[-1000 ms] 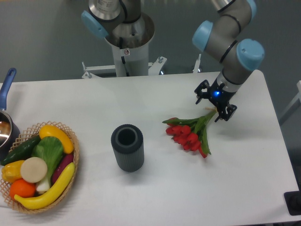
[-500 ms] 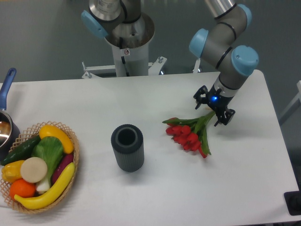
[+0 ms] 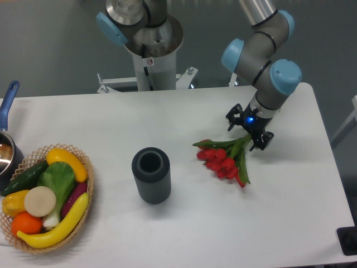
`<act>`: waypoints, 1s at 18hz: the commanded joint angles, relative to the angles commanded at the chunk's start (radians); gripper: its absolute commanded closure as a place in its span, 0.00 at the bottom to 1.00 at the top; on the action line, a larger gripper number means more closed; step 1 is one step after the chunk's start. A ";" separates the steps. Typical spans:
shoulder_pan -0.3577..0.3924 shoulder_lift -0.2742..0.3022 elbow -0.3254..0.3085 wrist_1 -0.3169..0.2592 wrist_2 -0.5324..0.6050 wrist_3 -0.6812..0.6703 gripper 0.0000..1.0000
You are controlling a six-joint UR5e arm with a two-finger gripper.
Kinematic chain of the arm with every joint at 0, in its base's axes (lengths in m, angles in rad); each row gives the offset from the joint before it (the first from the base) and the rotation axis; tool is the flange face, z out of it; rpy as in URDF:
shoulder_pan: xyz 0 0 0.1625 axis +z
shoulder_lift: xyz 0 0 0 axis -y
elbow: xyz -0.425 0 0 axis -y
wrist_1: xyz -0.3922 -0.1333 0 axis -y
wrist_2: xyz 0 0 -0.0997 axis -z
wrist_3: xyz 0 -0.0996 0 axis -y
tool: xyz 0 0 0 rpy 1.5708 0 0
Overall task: Pick up the flowers from the table
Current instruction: 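Lower the gripper over the tulip stems just above the blooms, then close the gripper around the tulip stems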
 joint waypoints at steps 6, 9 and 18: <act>0.000 -0.002 0.000 0.014 0.000 -0.002 0.33; 0.000 0.002 0.000 0.014 0.000 -0.002 0.47; 0.002 0.006 0.021 0.011 0.000 -0.003 0.78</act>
